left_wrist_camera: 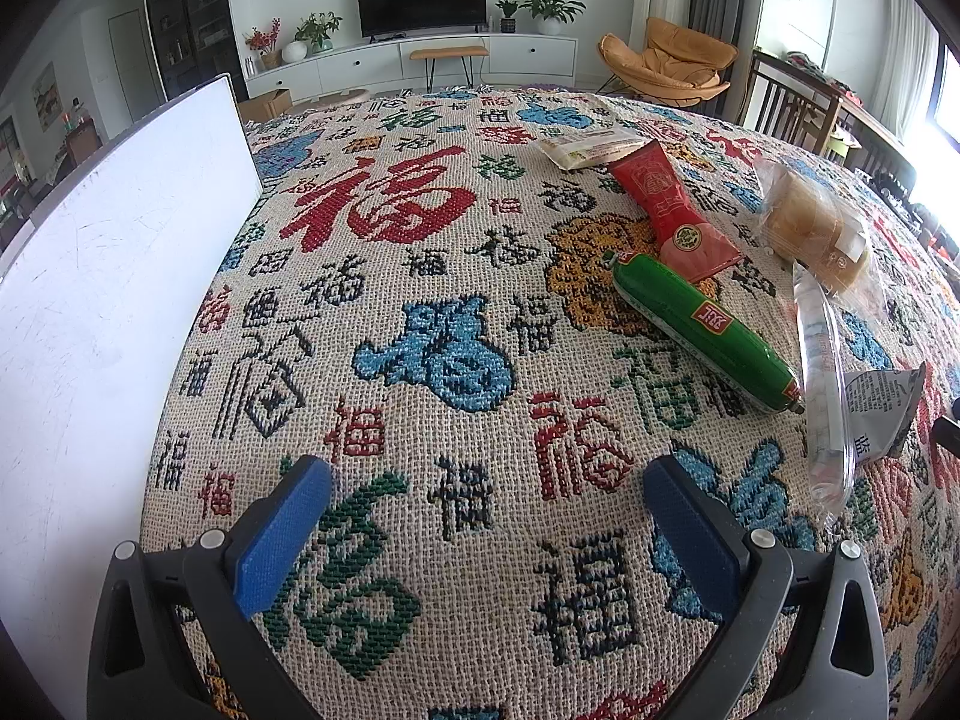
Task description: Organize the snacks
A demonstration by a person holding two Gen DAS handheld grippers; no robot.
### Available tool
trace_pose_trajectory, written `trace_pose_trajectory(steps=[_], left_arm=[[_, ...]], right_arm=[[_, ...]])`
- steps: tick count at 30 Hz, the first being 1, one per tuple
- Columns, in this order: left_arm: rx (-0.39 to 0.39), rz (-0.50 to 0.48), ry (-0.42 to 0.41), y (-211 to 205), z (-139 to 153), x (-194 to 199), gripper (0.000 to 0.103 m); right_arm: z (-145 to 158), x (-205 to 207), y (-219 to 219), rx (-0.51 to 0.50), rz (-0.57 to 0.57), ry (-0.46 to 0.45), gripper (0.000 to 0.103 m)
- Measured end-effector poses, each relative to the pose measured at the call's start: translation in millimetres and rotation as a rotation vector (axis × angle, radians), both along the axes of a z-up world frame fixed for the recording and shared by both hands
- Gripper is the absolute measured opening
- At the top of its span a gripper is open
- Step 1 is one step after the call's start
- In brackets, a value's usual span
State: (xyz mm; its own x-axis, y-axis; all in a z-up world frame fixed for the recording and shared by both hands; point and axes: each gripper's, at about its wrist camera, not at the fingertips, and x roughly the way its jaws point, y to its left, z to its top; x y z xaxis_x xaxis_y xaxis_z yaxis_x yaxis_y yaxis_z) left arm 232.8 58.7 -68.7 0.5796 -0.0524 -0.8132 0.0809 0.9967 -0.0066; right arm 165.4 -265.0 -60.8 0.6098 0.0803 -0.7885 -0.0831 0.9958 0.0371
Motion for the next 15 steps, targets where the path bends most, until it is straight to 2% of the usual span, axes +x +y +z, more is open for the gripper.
trace_pose_trajectory(steps=[15], left_arm=[[0.000,0.000,0.000,0.4,-0.2,0.2,0.103]], right_arm=[[-0.4,0.4,0.0,0.002,0.000,0.000,0.086]])
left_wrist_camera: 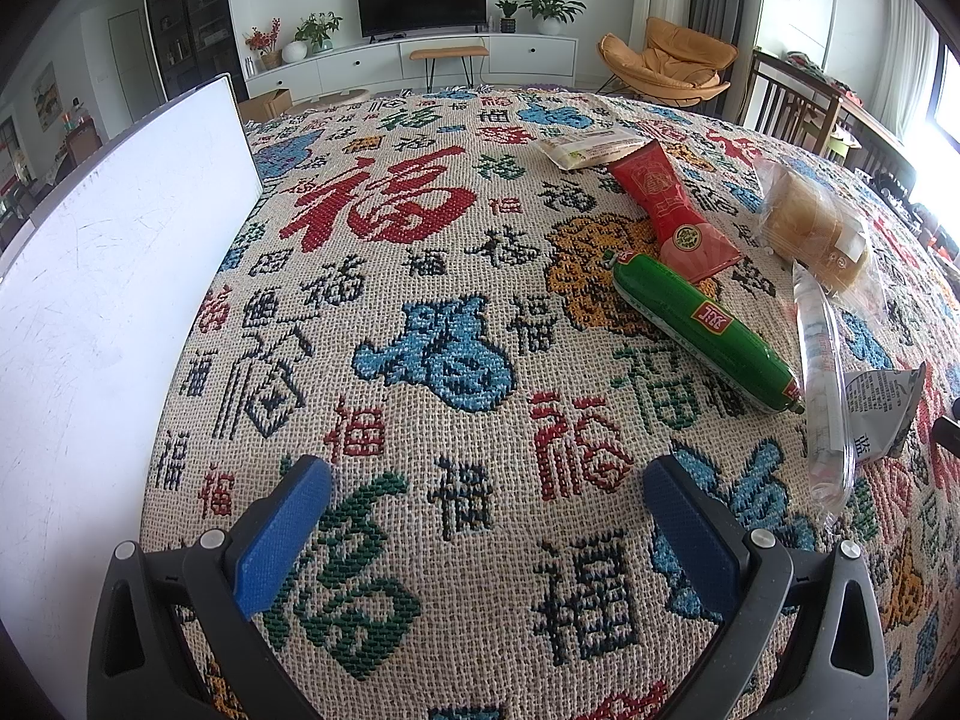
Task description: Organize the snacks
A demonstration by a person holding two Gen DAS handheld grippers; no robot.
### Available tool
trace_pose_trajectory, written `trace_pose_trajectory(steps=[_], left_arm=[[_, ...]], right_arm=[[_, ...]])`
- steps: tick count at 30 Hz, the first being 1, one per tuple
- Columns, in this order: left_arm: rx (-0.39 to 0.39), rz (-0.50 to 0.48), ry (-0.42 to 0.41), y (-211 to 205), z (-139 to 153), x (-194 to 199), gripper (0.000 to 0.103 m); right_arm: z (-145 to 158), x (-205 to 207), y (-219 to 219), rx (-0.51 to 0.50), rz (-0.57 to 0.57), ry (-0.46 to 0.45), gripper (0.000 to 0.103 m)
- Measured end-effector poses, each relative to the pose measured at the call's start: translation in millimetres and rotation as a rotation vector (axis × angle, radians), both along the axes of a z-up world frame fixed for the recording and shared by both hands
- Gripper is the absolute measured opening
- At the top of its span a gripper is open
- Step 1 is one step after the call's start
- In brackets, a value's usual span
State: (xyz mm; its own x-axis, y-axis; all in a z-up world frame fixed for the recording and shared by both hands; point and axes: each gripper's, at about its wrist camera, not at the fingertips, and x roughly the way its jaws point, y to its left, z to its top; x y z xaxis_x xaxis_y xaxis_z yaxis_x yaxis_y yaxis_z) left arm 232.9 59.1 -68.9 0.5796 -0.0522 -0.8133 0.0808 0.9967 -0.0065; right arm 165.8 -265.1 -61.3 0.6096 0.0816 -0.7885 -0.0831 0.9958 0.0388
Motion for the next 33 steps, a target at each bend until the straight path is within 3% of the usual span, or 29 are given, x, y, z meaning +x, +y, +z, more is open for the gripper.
trace_pose_trajectory(steps=[19,22,24,26,28,31,33], left_arm=[[-0.004,0.012,0.001,-0.3,0.5,-0.7,0.103],[-0.005,0.049,0.069,-1.6,4.5,-3.4,0.102],[-0.094,0.056,0.088,-2.7,17.1,-5.6,0.099],[-0.221,0.027,0.039,-7.2,36.0,-5.3,0.099],[-0.268,0.003,0.023,-19.6,49.4,5.3,0.099],[-0.244,-0.017,0.040,-48.1,53.3,31.5,0.099],[-0.166,0.001,0.083,-66.4,41.8,48.3,0.095]], right_arm=[[0.1,0.8,-0.1,0.010,0.000,-0.001,0.087],[0.3,0.7,-0.8,0.022,0.001,-0.003,0.087],[0.4,0.8,-2.3,0.032,0.000,-0.005,0.087],[0.7,0.4,-2.5,0.033,0.000,-0.005,0.087],[0.3,0.8,-1.0,0.021,0.000,-0.003,0.087],[0.3,0.4,0.6,0.002,0.000,0.000,0.087],[0.3,0.5,0.4,0.005,0.000,-0.001,0.087]])
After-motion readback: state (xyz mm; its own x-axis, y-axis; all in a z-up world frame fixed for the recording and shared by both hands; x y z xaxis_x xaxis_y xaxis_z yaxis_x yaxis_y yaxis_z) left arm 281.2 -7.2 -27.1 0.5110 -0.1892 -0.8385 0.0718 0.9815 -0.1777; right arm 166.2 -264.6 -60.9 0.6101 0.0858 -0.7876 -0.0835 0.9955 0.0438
